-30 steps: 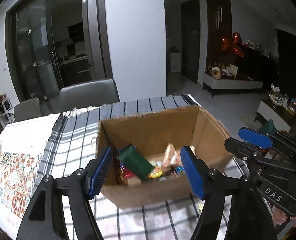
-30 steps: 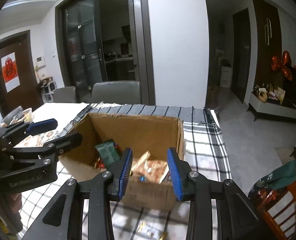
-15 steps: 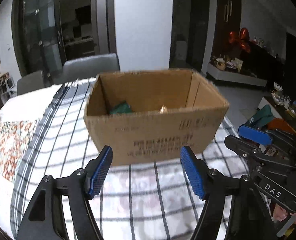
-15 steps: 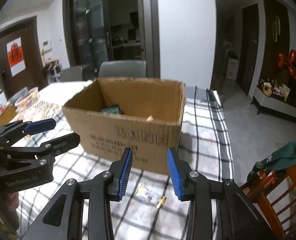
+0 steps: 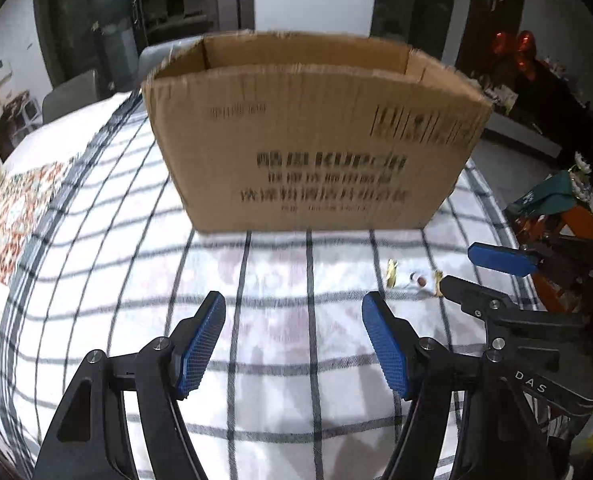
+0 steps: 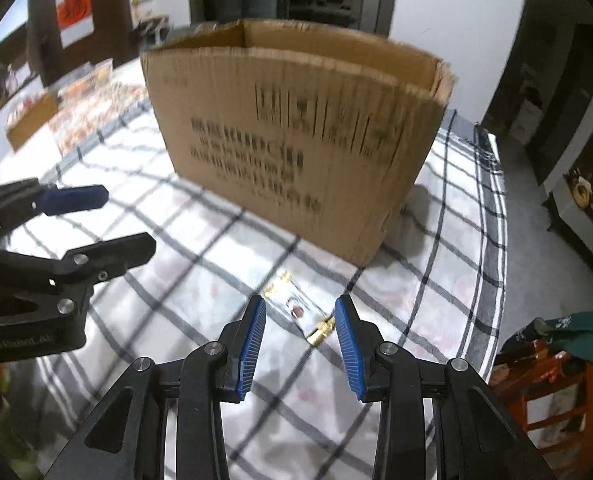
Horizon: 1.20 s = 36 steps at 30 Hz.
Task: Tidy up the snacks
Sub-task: 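Move the right gripper to the gold-white candy and grasp it, then carry the gold-white candy over the box with the right gripper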
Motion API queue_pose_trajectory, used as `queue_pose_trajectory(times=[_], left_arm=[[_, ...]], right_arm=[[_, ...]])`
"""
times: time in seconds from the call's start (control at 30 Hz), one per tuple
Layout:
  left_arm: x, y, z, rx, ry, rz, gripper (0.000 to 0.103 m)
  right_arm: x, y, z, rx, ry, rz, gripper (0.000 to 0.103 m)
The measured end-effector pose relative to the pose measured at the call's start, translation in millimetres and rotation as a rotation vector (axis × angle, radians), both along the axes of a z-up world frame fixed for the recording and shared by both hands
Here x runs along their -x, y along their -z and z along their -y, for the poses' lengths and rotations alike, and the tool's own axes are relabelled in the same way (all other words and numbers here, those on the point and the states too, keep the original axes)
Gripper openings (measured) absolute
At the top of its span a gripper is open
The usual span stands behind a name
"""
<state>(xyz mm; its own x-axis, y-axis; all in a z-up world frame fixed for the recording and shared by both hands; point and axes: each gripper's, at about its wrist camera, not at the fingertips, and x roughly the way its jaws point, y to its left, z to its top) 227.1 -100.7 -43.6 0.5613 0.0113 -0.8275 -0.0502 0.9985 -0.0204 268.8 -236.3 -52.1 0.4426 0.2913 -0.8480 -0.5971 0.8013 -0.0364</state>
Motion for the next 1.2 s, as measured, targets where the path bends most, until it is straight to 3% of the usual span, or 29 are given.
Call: queue_pose_trajectory(times=[0.57,0.9,1.03,1.2], left_arm=[[-14,24,11,0.020,0.003,-0.064,0.070],[-20,31,13,0.031,0.005,-0.085,0.070],[-20,31,11,0.031,0.001,-0.083,0.070],[-16,30,8,0.029,0.001,-0.077,0.070]], right_arm=[[-19,35,-18,0.070,-0.178,-0.024,0.033],[-27,44,-16,0.038,-0.180,-0.040,0.027],[-24,42,-12,0.030,-0.164,-0.028,0.020],[-15,30,-9,-0.003,-0.124,-0.002,0.020]])
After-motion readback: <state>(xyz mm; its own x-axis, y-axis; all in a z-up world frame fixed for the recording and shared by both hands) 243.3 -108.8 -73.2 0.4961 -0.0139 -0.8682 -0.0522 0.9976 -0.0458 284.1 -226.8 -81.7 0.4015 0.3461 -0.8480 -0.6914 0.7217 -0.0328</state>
